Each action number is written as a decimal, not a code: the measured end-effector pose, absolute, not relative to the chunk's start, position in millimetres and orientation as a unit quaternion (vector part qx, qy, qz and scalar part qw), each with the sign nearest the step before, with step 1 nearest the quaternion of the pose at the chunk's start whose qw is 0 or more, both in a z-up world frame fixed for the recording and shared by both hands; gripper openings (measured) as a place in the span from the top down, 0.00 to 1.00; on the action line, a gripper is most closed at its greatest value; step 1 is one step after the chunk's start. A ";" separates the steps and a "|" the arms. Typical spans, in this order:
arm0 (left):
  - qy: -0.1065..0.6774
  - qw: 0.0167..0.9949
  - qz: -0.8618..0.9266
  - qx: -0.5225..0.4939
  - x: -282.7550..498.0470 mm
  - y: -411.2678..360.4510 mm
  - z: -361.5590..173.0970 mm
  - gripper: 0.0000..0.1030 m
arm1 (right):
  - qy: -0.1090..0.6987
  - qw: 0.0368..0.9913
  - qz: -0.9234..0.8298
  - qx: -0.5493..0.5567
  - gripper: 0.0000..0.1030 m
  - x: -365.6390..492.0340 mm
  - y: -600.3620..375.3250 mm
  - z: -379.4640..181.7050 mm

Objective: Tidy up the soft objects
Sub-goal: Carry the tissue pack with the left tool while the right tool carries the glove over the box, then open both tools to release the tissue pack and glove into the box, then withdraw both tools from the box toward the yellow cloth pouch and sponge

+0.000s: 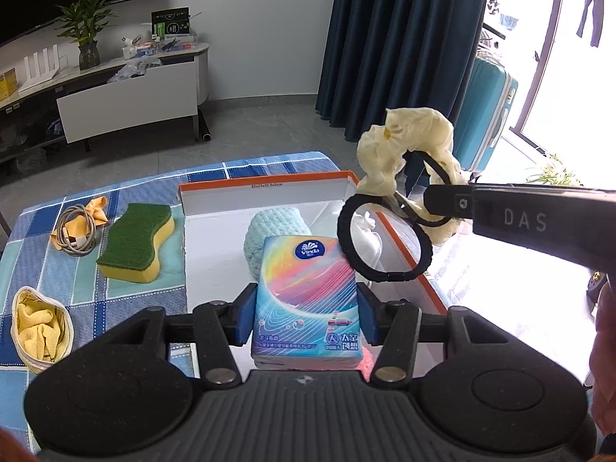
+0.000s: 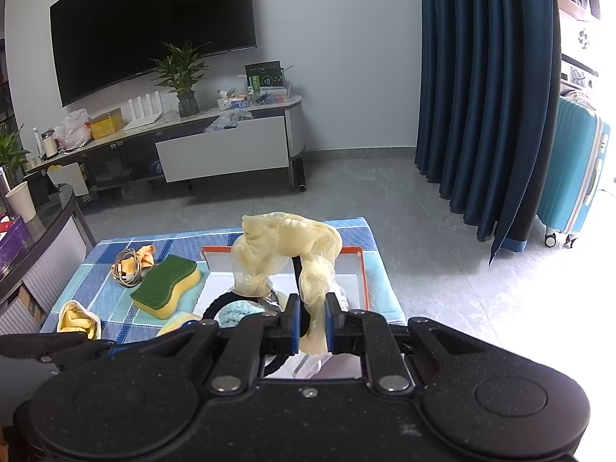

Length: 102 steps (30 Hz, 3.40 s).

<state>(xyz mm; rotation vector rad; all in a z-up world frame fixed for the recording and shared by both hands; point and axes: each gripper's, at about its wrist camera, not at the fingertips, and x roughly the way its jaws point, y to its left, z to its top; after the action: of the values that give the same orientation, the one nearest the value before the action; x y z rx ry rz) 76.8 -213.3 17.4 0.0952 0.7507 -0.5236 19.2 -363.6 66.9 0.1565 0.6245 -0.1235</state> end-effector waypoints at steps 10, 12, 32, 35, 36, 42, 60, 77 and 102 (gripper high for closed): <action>0.365 0.893 -0.257 0.051 78.2 -219.8 14.8 0.49 | 0.309 0.946 -0.060 0.076 0.85 21.8 -364.4 64.1; 0.367 0.893 -0.257 0.051 78.3 -220.3 14.4 0.49 | 0.310 0.946 -0.060 0.075 0.85 22.9 -364.3 62.2; 0.374 0.886 -0.271 0.050 85.5 -228.9 7.8 0.49 | 0.326 0.940 -0.063 0.074 0.84 43.8 -368.7 54.6; 0.376 0.884 -0.274 0.051 87.1 -230.4 6.0 0.49 | 0.330 0.939 -0.062 0.072 0.84 50.4 -369.9 52.4; 0.377 0.883 -0.275 0.051 87.5 -230.9 5.4 0.48 | 0.332 0.939 -0.061 0.072 0.84 52.9 -370.0 51.3; 0.381 0.880 -0.280 0.050 91.0 -231.5 1.7 0.48 | 0.342 0.935 -0.059 0.069 0.82 70.8 -370.5 43.6; 0.375 0.873 -0.308 0.048 84.5 -240.3 2.1 0.40 | 0.304 0.946 -0.073 0.086 0.53 62.8 -387.1 59.0; 0.369 0.903 -0.217 0.029 83.2 -190.0 23.4 0.30 | 0.301 0.949 -0.055 0.075 0.48 34.1 -356.2 69.9; 0.374 0.923 -0.095 -0.017 79.9 -67.4 22.1 0.24 | 0.340 0.938 0.034 0.054 0.48 37.3 -262.7 50.9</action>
<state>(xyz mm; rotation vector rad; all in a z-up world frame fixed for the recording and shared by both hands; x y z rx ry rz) 79.9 -67.4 22.1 -0.0344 0.7673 -0.1952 37.3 -262.7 50.9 0.1104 0.6936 0.0691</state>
